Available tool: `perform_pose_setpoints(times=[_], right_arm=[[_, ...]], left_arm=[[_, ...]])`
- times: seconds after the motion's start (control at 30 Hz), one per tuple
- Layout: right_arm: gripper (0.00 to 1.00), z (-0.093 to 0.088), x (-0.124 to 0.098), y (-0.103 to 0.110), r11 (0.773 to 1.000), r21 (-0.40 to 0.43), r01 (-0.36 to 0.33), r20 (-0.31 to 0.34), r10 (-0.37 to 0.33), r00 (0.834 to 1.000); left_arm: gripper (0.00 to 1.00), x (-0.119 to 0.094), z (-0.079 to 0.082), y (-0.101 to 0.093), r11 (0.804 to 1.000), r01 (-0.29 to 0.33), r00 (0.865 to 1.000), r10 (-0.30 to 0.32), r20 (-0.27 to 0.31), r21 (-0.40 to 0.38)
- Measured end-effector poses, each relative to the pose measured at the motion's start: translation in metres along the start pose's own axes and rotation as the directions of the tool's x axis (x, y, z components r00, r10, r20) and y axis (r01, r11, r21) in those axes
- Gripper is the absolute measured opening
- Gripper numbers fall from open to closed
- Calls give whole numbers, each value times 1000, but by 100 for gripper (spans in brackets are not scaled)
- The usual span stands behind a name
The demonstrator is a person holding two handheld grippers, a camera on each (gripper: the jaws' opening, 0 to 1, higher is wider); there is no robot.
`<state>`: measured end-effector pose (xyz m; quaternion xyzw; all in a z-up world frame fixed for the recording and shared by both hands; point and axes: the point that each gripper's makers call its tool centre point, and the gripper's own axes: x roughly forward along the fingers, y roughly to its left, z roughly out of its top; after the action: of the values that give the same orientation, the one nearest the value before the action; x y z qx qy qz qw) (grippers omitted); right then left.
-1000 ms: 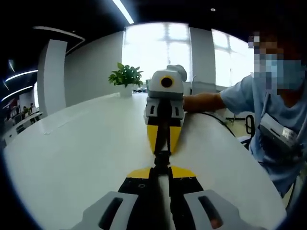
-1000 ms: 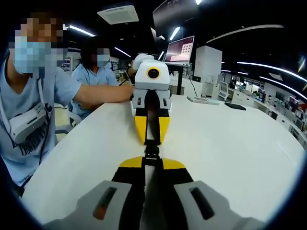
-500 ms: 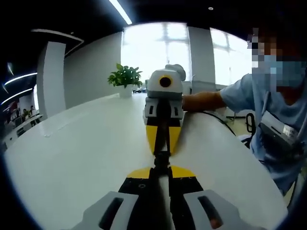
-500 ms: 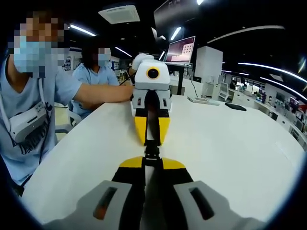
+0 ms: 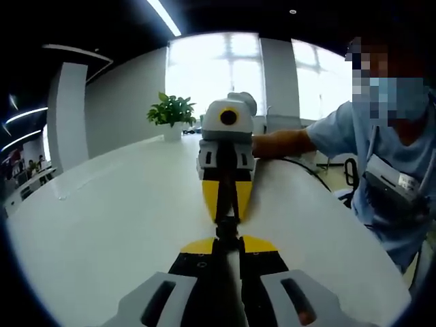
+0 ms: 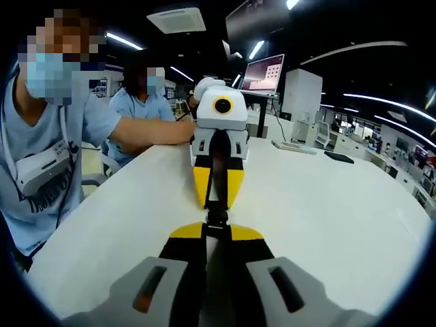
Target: Snap the two parts of the plastic buckle together until the buckle closes and remains connected.
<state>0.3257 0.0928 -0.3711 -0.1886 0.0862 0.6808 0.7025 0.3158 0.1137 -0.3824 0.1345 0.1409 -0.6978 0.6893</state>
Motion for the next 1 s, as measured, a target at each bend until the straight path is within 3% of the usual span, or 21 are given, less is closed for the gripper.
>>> perform_pose_setpoints(times=[1.0], right_arm=[[8, 4, 4, 18, 990, -61, -130, 20, 132, 991]], left_arm=[[8, 4, -1, -17, 994, 105, 994, -106, 17, 36]])
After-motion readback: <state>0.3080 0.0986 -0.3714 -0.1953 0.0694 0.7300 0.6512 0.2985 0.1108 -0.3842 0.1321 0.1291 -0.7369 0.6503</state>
